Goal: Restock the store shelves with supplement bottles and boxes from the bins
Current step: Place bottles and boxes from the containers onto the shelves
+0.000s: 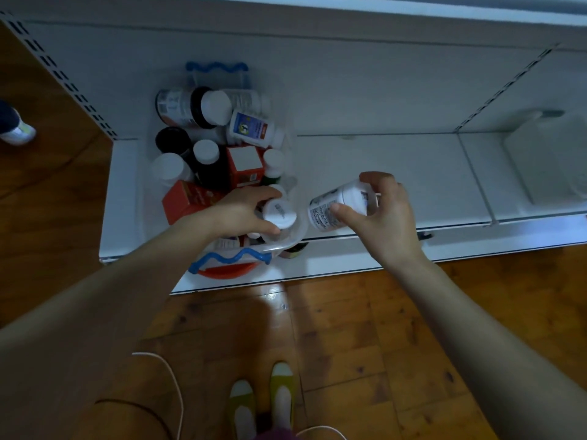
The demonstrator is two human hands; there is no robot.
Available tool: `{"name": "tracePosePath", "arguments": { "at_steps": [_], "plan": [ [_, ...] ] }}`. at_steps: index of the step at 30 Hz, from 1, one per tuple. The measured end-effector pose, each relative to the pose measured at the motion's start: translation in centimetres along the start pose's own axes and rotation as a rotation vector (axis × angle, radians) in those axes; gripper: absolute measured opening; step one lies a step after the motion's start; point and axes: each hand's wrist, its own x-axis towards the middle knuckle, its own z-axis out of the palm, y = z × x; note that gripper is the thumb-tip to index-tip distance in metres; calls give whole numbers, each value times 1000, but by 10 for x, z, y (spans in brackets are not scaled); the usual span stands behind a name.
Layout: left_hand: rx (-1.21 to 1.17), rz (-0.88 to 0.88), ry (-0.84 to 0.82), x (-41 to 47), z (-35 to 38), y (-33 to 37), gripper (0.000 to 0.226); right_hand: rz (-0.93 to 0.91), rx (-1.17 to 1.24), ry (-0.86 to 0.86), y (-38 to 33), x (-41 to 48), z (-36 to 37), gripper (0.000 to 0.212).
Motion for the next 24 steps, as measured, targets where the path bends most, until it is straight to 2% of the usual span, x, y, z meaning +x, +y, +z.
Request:
{"name": "tracePosePath", "arguments": {
  "at_steps": [4,9,13,19,21,24],
  "plan": [
    [-118,-21,164,-6,-12,10,53,-1,1,8,0,-1,2,57],
    [-89,-65,392,-22,-15,22,45,-5,-3,13,-7,-8,3,58],
    [-131,-27,554,-45,-12,35,38,9,8,4,-15,-22,0,59],
    [-224,-5,589,-93,-11,65,60,32,-4,4,-37,-52,-15,63],
    [-278,-22,595,-114,-9,77,52,72,4,-12,-45,-66,-26,64],
    [-396,-49,629,-146,-8,98,27,117,64,-32,-59,-89,-47,61]
  ]
}}
